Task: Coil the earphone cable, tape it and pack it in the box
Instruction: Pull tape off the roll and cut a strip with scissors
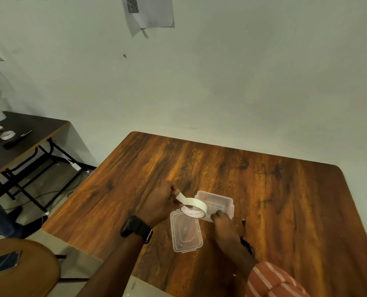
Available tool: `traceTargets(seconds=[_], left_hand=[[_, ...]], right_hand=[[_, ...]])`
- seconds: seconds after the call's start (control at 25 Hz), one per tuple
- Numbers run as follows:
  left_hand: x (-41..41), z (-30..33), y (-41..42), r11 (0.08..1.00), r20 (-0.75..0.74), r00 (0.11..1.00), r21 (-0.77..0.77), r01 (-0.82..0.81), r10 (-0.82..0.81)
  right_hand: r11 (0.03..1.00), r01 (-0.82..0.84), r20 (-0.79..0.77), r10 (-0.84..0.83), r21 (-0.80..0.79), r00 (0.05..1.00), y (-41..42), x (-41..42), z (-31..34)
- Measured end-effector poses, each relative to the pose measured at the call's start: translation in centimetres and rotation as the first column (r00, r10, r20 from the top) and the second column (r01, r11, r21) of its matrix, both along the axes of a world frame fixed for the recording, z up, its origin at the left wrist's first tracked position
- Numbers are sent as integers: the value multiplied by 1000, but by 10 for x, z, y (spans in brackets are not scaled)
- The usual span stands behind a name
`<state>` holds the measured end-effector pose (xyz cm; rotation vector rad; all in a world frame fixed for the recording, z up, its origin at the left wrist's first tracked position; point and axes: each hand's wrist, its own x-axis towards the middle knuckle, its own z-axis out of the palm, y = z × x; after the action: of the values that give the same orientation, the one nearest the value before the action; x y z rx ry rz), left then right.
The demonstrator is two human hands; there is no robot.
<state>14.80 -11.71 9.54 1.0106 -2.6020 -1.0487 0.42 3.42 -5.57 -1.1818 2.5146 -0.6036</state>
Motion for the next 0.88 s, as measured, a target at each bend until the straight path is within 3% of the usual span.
traceTargets(seconds=[0.08,0.16,0.28,0.36,0.44,0.56,0.72,0.88], left_hand=[[-14,3,2,998,1,999,-31,49,-49],[-26,8,4,994,-21,995,-46,97,-98],[-44,14,10,989,-69,987,-36,145,-147],[-58,17,16,989,-76,986,-22,145,-146],[-69,20,20,987,-61,986,-53,152,-155],[-82,22,25,972,-40,979,-129,196,-202],[-93,19,28,946,8,964,-188,264,-267],[-100,26,32,898,62,926,-225,377,-373]], right_hand=[[936,316,153,-294,-156,944,7,-6,9],[803,559,431,-438,-206,789,18,-7,20],[623,780,811,-426,-58,401,44,-12,37],[524,850,904,-388,54,182,66,-16,48],[436,894,947,-317,101,48,84,-19,54],[378,921,958,-285,98,15,105,-18,58],[400,911,942,-332,102,41,125,-11,63],[426,896,992,-72,124,-103,130,-10,81]])
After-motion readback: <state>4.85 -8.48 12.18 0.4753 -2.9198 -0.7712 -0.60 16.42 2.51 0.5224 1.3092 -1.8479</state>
